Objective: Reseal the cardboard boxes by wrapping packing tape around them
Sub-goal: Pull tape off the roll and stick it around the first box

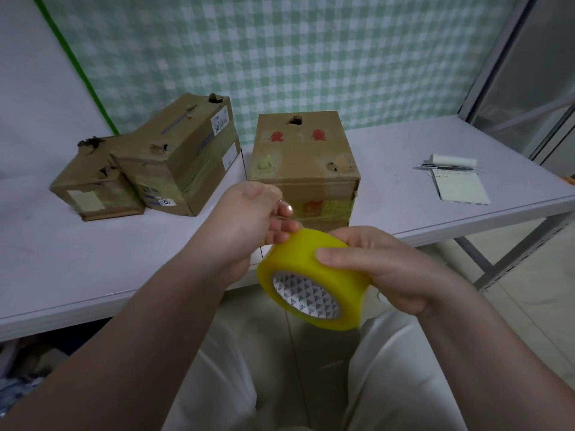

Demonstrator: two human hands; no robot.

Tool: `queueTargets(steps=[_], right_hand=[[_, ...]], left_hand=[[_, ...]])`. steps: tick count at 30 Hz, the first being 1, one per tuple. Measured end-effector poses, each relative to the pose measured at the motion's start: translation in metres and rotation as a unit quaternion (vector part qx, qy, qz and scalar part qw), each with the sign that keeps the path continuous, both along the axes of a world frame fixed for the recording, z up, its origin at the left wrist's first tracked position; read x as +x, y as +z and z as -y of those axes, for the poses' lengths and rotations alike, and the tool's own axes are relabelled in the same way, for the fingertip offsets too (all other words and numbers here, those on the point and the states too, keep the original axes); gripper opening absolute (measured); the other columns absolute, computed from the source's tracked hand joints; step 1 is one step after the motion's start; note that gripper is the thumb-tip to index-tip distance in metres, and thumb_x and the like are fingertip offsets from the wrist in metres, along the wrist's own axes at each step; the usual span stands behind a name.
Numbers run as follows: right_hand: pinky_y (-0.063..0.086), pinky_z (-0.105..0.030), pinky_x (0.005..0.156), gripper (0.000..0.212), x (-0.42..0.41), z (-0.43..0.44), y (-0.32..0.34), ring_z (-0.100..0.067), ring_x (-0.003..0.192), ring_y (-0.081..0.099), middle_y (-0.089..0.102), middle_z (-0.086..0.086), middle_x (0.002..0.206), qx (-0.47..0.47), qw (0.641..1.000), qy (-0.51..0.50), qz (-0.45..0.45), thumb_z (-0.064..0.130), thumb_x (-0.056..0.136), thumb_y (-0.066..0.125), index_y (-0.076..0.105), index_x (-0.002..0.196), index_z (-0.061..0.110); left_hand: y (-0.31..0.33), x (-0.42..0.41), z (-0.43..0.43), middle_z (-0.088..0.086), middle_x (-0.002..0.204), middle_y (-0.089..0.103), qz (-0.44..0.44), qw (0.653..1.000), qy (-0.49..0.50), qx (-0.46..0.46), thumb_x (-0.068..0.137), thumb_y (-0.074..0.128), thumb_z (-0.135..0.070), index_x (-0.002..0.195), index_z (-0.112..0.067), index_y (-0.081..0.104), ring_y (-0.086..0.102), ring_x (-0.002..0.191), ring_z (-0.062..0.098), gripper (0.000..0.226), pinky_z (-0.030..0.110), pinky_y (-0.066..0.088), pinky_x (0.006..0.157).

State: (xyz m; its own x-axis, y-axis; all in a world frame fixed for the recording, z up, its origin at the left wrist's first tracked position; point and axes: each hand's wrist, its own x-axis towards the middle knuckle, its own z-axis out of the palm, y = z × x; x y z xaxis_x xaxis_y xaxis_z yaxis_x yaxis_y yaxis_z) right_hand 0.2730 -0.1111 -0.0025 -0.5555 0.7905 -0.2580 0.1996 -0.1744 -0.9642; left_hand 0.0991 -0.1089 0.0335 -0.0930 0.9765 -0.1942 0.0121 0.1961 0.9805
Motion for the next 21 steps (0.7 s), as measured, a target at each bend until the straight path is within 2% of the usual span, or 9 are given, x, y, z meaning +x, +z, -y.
queueTargets(steps=[2,4,6,9,11,13,15,18,21], right_hand=[[0.051,-0.028,0.072,0.048,0.006,-0.001,0.001,-0.024,0.086,0.064,0.068,-0.015,0.096,-0.029,0.998,0.045,-0.029,0.021,0.074,0.064,0.063,0.113,-0.005],[0.051,-0.027,0.073,0.048,0.007,-0.003,0.0,-0.025,0.089,0.062,0.067,-0.016,0.099,-0.027,0.998,0.053,-0.024,0.018,0.074,0.063,0.061,0.117,-0.003],[0.05,-0.03,0.073,0.047,0.003,-0.004,-0.002,-0.024,0.086,0.062,0.067,-0.015,0.097,-0.016,0.999,0.037,0.008,0.023,0.074,0.065,0.064,0.115,-0.001],[0.047,-0.031,0.068,0.037,-0.002,-0.005,-0.004,-0.021,0.075,0.061,0.067,-0.011,0.083,0.01,0.997,-0.006,0.074,0.028,0.077,0.074,0.068,0.101,0.0],[0.044,-0.031,0.064,0.035,-0.004,-0.005,-0.002,-0.019,0.068,0.059,0.063,-0.008,0.074,0.028,0.992,-0.048,0.109,0.031,0.08,0.075,0.068,0.094,-0.001],[0.042,-0.032,0.065,0.048,-0.005,-0.005,-0.002,-0.019,0.066,0.057,0.062,-0.009,0.072,0.056,0.987,-0.081,0.131,0.043,0.072,0.076,0.068,0.089,-0.001],[0.042,-0.032,0.064,0.046,-0.007,-0.004,-0.001,-0.018,0.065,0.057,0.062,-0.008,0.071,0.082,0.98,-0.106,0.149,0.046,0.07,0.075,0.069,0.084,0.003],[0.04,-0.03,0.061,0.031,-0.008,-0.003,-0.002,-0.016,0.061,0.054,0.059,-0.005,0.067,0.105,0.972,-0.13,0.165,0.037,0.081,0.072,0.069,0.078,0.007],[0.038,-0.028,0.058,0.032,-0.009,-0.002,-0.001,-0.016,0.058,0.051,0.056,-0.004,0.064,0.119,0.97,-0.145,0.158,0.037,0.082,0.071,0.068,0.077,0.005]], left_hand=[[-0.002,-0.004,-0.003,0.004,0.069,0.056,0.014,1.0,0.018,-0.004,0.1,0.04,-0.011,0.086,-0.011,0.051,0.059,0.051,0.01,0.019,0.019,0.05,0.05],[-0.001,-0.006,-0.005,0.003,0.068,0.055,0.022,0.999,0.023,-0.003,0.1,0.039,-0.011,0.086,-0.011,0.05,0.059,0.051,0.011,0.019,0.023,0.054,0.055],[0.003,-0.005,-0.004,0.003,0.066,0.053,0.035,0.999,0.01,0.012,0.1,0.038,-0.01,0.084,-0.01,0.05,0.058,0.054,0.014,0.02,0.029,0.057,0.061],[0.011,-0.001,0.001,0.003,0.061,0.052,0.086,0.995,-0.026,0.036,0.099,0.04,-0.008,0.076,-0.006,0.049,0.057,0.056,0.017,0.025,0.034,0.058,0.064],[0.012,0.002,0.002,0.003,0.061,0.052,0.124,0.991,-0.043,0.037,0.099,0.041,-0.008,0.077,-0.005,0.05,0.057,0.058,0.018,0.024,0.034,0.059,0.064],[0.009,0.001,-0.001,0.005,0.064,0.051,0.167,0.985,-0.025,0.021,0.099,0.043,-0.009,0.078,-0.005,0.05,0.055,0.059,0.019,0.022,0.034,0.06,0.064],[0.006,-0.001,-0.005,0.006,0.066,0.05,0.195,0.981,-0.003,0.008,0.096,0.049,-0.011,0.081,-0.006,0.051,0.052,0.062,0.018,0.017,0.033,0.059,0.062],[0.001,0.0,-0.006,0.006,0.072,0.048,0.157,0.987,-0.02,0.016,0.09,0.055,-0.004,0.085,-0.005,0.052,0.05,0.068,0.015,0.007,0.025,0.058,0.063],[-0.004,0.005,-0.004,0.005,0.071,0.049,0.129,0.991,-0.037,0.019,0.09,0.052,0.006,0.082,-0.006,0.051,0.054,0.062,0.012,0.015,0.018,0.055,0.06]])
